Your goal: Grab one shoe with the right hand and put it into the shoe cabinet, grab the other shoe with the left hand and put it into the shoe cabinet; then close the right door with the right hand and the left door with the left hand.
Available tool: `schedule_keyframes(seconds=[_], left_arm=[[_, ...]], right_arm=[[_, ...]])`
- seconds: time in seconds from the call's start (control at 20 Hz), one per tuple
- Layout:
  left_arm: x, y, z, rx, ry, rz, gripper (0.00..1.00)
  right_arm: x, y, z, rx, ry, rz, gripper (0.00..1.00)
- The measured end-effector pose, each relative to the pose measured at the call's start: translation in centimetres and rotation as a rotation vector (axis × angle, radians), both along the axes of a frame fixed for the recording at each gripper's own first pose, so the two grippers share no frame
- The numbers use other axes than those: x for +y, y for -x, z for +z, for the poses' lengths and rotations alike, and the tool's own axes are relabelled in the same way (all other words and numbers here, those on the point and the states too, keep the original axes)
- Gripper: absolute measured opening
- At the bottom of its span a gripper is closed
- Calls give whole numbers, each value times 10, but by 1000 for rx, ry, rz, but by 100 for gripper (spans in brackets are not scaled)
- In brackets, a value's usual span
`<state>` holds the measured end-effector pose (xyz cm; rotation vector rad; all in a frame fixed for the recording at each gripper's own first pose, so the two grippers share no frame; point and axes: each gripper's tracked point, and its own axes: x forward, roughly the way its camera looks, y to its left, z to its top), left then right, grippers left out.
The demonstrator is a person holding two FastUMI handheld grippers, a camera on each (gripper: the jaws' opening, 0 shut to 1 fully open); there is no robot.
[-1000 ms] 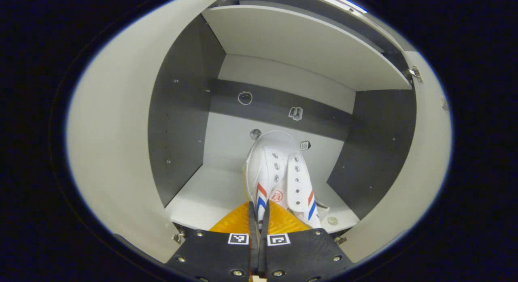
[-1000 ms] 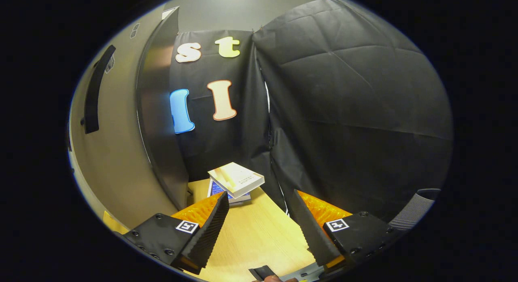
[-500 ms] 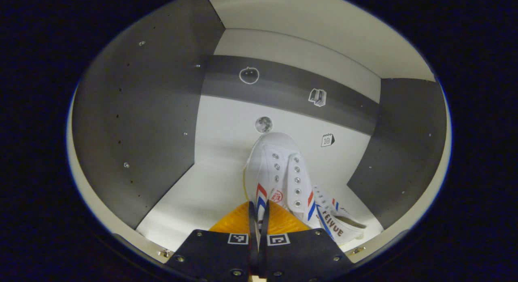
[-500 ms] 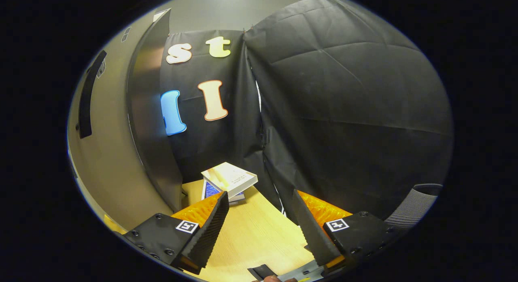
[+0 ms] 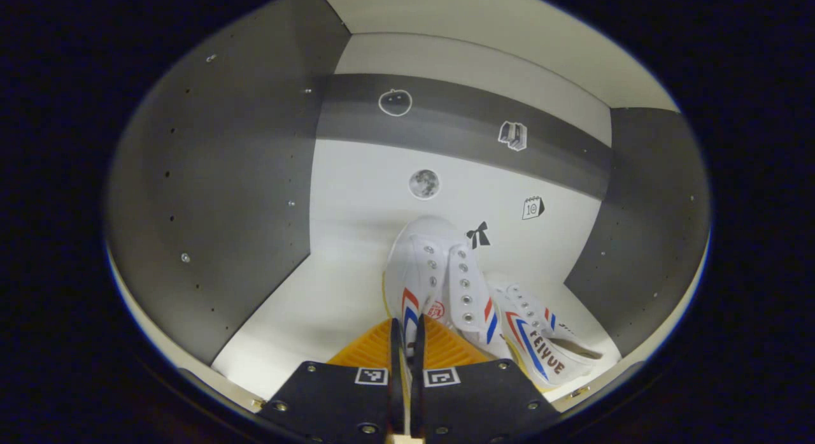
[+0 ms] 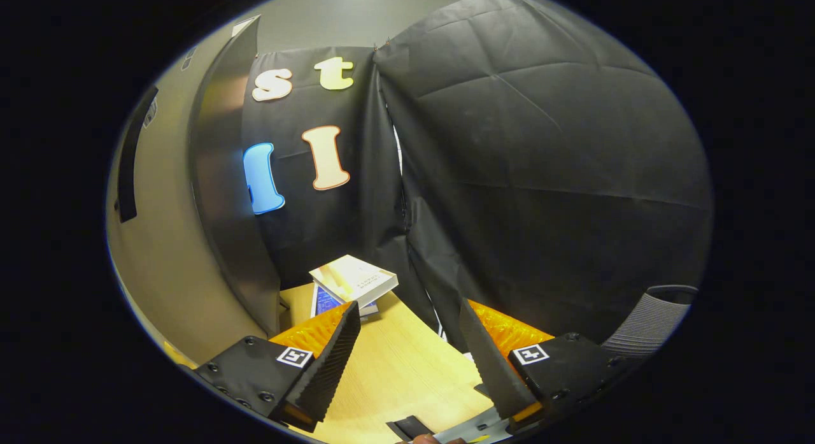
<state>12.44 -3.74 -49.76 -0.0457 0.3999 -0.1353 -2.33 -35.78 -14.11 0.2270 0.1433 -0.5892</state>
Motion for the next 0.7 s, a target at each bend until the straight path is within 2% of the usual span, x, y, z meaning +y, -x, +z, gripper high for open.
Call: schedule_keyframes(seconds=[0.05, 0.15, 0.2, 0.4, 0.5, 0.7], left_arm=[[-2, 1, -1, 7, -7, -9, 3], [-5, -3, 14, -49, -25, -23, 11], [-2, -4, 31, -105, -55, -19, 23], [-1, 27, 91, -259, -163, -50, 97], [-2, 53, 122, -334, -190, -52, 97], [-13, 122, 167, -440, -147, -106, 97]], right_arm=[[2, -2, 1, -2, -1, 9, 98], [9, -6, 4, 1, 4, 35, 98], [10, -7, 7, -2, 12, 41, 98], [13, -15, 22, -27, 17, 65, 98], [9, -22, 27, -27, 21, 78, 98], [8, -36, 60, -65, 43, 116, 98]])
